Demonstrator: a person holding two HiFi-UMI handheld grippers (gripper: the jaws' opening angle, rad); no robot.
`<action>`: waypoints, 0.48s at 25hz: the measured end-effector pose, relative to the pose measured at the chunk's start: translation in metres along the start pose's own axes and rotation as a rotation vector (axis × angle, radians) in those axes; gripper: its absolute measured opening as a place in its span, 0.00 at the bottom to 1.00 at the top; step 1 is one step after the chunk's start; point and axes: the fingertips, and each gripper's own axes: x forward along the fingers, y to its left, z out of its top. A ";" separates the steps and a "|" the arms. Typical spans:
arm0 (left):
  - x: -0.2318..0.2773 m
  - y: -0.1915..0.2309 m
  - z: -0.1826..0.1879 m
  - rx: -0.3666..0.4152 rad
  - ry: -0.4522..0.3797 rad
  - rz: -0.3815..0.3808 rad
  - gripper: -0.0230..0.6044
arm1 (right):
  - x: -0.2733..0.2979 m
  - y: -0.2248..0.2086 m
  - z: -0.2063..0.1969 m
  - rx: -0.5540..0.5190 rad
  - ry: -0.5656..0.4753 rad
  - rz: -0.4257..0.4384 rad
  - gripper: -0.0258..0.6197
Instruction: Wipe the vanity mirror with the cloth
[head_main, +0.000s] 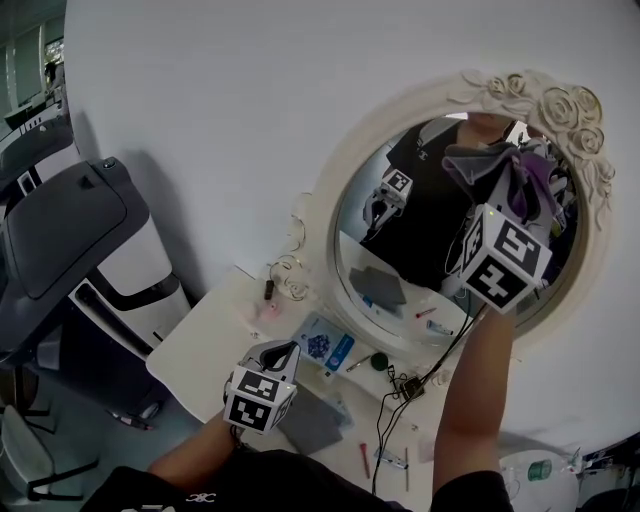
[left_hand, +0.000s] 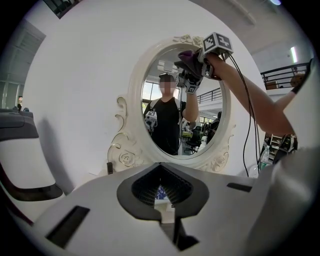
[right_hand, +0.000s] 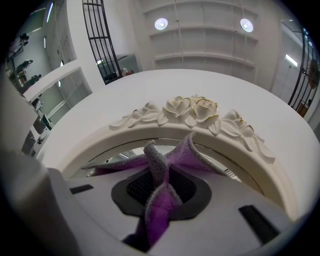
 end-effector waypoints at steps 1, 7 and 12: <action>0.000 0.001 -0.001 -0.002 0.001 0.000 0.04 | 0.001 0.006 0.001 0.003 0.001 0.010 0.11; -0.001 0.008 -0.001 -0.004 0.003 -0.009 0.04 | 0.008 0.024 0.003 -0.011 0.006 0.034 0.11; -0.001 0.014 0.000 -0.008 -0.001 -0.016 0.04 | 0.011 0.042 0.007 -0.057 0.007 0.044 0.11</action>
